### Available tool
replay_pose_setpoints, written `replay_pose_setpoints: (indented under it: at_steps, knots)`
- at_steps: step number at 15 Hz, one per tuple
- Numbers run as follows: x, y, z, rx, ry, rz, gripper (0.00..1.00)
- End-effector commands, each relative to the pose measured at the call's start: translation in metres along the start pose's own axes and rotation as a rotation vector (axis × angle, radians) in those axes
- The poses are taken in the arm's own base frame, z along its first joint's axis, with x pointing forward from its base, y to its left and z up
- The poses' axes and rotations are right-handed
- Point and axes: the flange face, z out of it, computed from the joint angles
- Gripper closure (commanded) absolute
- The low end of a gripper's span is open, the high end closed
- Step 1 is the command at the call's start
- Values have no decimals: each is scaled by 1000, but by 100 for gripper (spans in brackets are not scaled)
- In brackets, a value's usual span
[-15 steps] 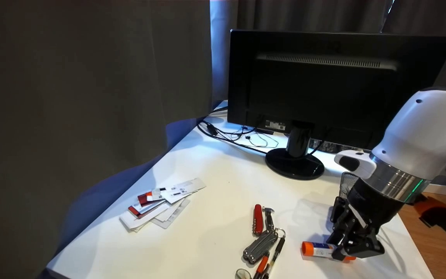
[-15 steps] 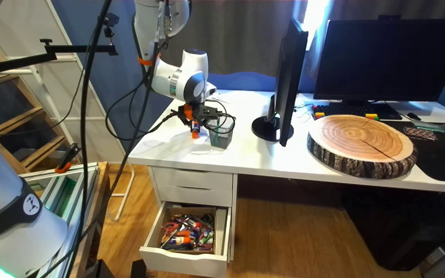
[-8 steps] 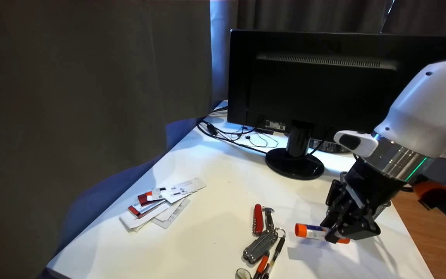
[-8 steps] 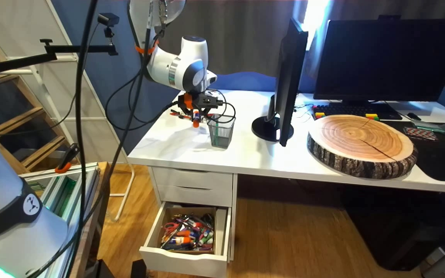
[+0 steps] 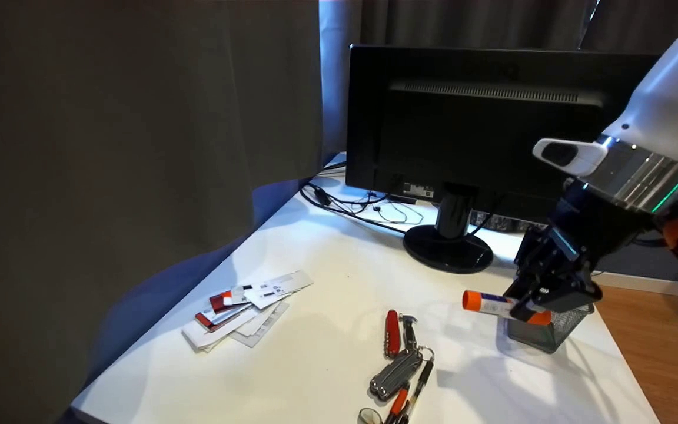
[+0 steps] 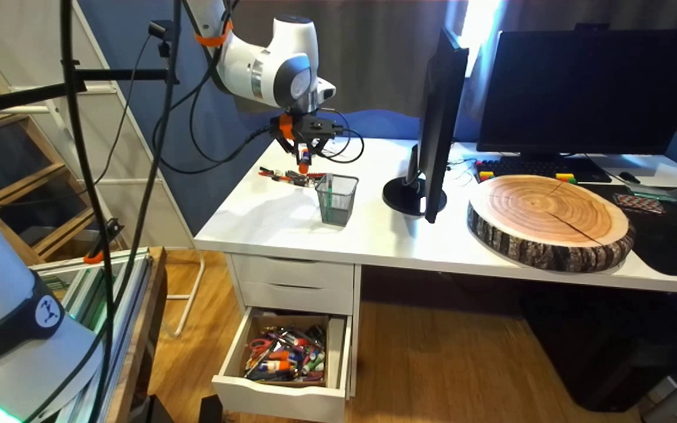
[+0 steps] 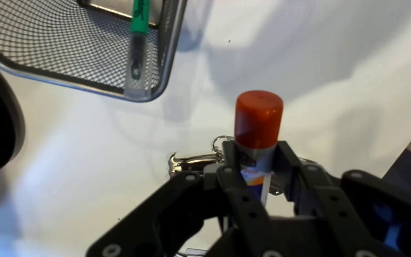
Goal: Place the basket upright then pick up the green pen and glue stick from the counter and put them in the basket
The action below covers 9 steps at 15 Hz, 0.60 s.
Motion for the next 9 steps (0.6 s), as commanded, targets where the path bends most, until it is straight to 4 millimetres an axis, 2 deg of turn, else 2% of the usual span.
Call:
replay_pose_setpoints:
  at_steps: [1, 6, 9]
  knots:
    - [0, -6, -48, -32, -38, 29, 90]
    - [9, -3, -94, -24, -148, 94, 90]
    - [7, 5, -110, -51, -282, 136, 90]
